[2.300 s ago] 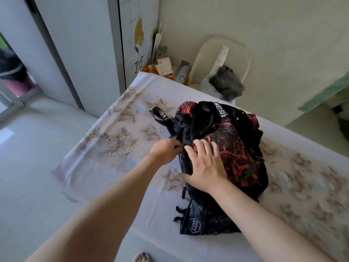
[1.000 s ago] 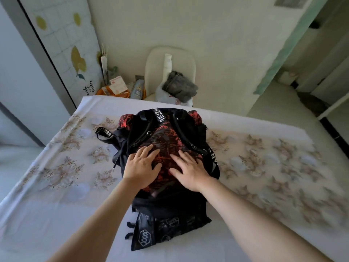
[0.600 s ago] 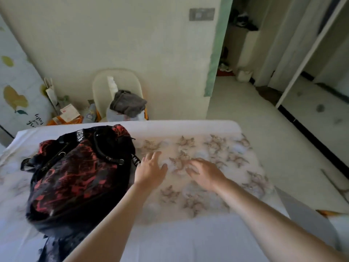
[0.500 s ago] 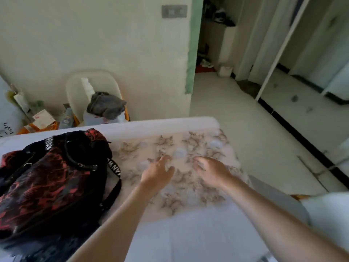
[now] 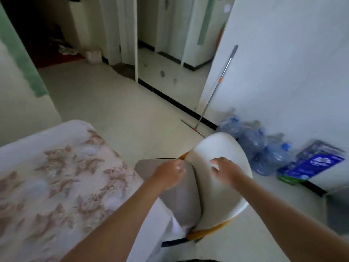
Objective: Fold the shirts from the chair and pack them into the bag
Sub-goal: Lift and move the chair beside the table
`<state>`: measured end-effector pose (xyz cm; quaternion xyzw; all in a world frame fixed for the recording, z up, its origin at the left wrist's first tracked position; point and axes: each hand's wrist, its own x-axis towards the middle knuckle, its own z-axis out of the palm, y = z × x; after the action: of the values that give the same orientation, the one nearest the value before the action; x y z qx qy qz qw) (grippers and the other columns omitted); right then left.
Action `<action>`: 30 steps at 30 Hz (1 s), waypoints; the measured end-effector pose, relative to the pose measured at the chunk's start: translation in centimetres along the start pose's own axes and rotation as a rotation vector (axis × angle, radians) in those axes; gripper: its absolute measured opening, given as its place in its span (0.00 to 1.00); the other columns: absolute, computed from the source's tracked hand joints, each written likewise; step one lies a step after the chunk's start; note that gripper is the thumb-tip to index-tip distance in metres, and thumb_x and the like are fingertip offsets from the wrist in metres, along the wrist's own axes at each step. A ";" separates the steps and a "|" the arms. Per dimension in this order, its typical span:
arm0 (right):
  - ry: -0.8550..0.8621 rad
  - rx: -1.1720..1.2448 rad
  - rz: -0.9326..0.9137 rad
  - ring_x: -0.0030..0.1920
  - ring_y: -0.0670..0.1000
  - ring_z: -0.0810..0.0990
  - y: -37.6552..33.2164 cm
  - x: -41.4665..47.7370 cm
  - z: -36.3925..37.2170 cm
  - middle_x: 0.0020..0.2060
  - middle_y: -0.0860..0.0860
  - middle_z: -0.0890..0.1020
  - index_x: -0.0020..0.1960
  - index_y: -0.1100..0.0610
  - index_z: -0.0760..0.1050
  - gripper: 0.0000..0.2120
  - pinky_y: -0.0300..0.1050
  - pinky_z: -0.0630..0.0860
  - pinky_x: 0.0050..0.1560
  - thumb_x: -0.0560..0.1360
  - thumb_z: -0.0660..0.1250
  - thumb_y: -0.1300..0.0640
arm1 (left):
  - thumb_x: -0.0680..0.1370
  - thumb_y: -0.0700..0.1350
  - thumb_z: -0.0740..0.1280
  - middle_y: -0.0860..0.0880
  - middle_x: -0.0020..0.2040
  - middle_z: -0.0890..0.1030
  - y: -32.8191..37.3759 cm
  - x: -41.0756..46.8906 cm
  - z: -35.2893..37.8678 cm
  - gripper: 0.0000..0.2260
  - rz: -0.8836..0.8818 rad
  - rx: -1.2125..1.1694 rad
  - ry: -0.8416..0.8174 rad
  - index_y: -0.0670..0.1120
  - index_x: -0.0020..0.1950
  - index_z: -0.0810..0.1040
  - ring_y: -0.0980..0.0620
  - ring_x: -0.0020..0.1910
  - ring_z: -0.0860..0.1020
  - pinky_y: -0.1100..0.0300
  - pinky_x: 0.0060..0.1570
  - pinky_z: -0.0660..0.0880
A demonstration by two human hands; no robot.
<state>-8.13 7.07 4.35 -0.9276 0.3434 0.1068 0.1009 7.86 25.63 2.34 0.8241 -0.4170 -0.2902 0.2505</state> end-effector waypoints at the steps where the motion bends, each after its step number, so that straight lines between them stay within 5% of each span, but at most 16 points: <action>1: 0.012 -0.025 0.033 0.65 0.55 0.74 2.0 -0.1 -0.5 0.68 0.50 0.74 0.70 0.47 0.72 0.19 0.52 0.70 0.66 0.81 0.60 0.48 | 0.81 0.55 0.61 0.48 0.68 0.76 1.6 1.2 1.2 0.20 0.029 -0.011 -0.036 0.51 0.71 0.72 0.46 0.65 0.74 0.54 0.64 0.70; 10: 0.024 0.068 0.028 0.77 0.61 0.60 16.2 4.4 0.4 0.80 0.53 0.54 0.80 0.46 0.50 0.35 0.61 0.65 0.73 0.79 0.64 0.47 | 0.77 0.61 0.64 0.53 0.77 0.63 14.6 10.8 13.2 0.33 0.053 -0.008 -0.222 0.54 0.78 0.58 0.50 0.72 0.67 0.54 0.67 0.66; 15: -0.134 0.433 0.114 0.69 0.59 0.71 20.1 8.6 1.0 0.75 0.54 0.65 0.80 0.46 0.45 0.42 0.55 0.71 0.67 0.74 0.65 0.44 | 0.68 0.65 0.71 0.52 0.76 0.54 19.1 13.6 20.3 0.50 -0.082 -0.080 -0.211 0.52 0.80 0.45 0.48 0.74 0.61 0.50 0.67 0.68; 18: -0.209 0.605 0.116 0.62 0.60 0.76 20.3 9.9 1.9 0.68 0.57 0.73 0.80 0.50 0.41 0.43 0.55 0.71 0.64 0.74 0.65 0.49 | 0.68 0.60 0.71 0.54 0.75 0.50 20.4 13.5 23.1 0.50 -0.143 -0.135 -0.116 0.53 0.79 0.41 0.47 0.73 0.60 0.51 0.63 0.71; 24: -0.225 0.648 0.086 0.58 0.62 0.77 18.7 11.8 2.7 0.64 0.62 0.73 0.78 0.57 0.40 0.42 0.53 0.74 0.58 0.77 0.67 0.56 | 0.66 0.54 0.70 0.53 0.70 0.62 19.0 13.7 21.8 0.44 -0.167 -0.201 -0.085 0.56 0.77 0.50 0.48 0.66 0.69 0.48 0.57 0.75; 30: -0.339 0.566 0.015 0.58 0.62 0.75 14.4 13.9 1.5 0.75 0.58 0.60 0.75 0.56 0.48 0.31 0.52 0.75 0.56 0.80 0.63 0.57 | 0.66 0.55 0.73 0.55 0.66 0.67 15.5 13.9 18.3 0.40 -0.205 -0.260 -0.038 0.55 0.73 0.57 0.51 0.63 0.71 0.50 0.57 0.76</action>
<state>-7.47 -11.83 -2.47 -0.8292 0.3446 0.1607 0.4098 -6.40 2.77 -4.23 0.8173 -0.2945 -0.3813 0.3159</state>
